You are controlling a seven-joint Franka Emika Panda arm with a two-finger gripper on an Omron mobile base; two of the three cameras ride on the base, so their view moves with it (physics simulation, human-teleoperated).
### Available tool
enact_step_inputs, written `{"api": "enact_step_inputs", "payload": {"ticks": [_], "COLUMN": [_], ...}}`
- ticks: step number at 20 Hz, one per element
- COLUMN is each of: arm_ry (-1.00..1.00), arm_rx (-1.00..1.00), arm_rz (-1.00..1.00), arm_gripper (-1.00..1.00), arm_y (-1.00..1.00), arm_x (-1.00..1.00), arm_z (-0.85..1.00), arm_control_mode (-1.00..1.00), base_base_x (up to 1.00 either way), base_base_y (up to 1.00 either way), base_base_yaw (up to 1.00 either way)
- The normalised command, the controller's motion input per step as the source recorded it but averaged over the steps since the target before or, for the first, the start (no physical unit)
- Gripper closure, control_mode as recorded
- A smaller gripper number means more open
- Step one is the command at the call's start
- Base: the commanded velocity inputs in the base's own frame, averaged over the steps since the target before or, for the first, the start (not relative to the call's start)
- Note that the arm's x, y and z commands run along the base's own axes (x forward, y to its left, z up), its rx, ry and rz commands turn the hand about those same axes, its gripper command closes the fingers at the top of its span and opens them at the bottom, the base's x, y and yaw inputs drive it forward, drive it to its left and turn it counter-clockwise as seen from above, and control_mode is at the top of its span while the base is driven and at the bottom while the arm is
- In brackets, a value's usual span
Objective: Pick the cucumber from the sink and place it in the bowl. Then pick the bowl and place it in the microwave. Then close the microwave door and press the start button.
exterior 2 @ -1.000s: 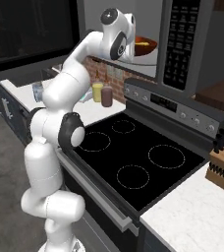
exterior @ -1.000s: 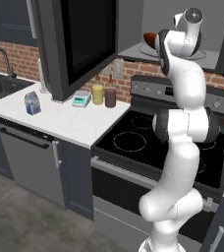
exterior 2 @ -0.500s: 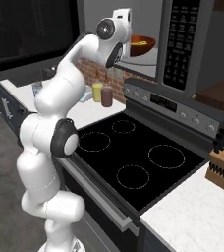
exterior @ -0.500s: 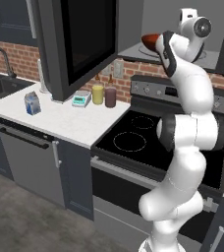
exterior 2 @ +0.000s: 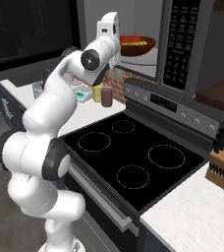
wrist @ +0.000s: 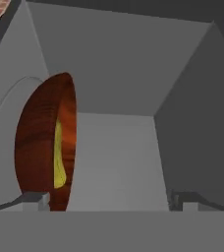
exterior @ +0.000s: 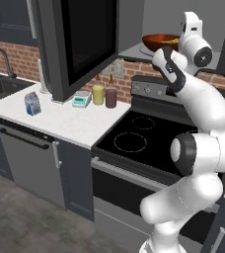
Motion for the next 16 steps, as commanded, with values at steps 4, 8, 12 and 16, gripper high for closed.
{"api": "enact_step_inputs", "payload": {"ticks": [4, 8, 12, 16], "arm_ry": [0.07, 0.22, 0.18, 0.02], "arm_rx": [-0.09, -0.09, -0.06, -0.01], "arm_rz": [0.05, 0.05, 0.01, 0.0], "arm_gripper": [-1.0, -1.0, -1.0, -1.0], "arm_y": [0.04, 0.23, 0.46, 0.57], "arm_x": [-1.0, -1.0, -1.0, -1.0], "arm_z": [0.78, 0.66, 0.17, 0.0], "arm_control_mode": [-1.0, -1.0, -1.0, -1.0], "base_base_x": [0.0, 0.0, 0.0, 0.0], "base_base_y": [0.0, 0.0, 0.0, 0.0], "base_base_yaw": [0.0, 0.0, 0.0, 0.0]}}
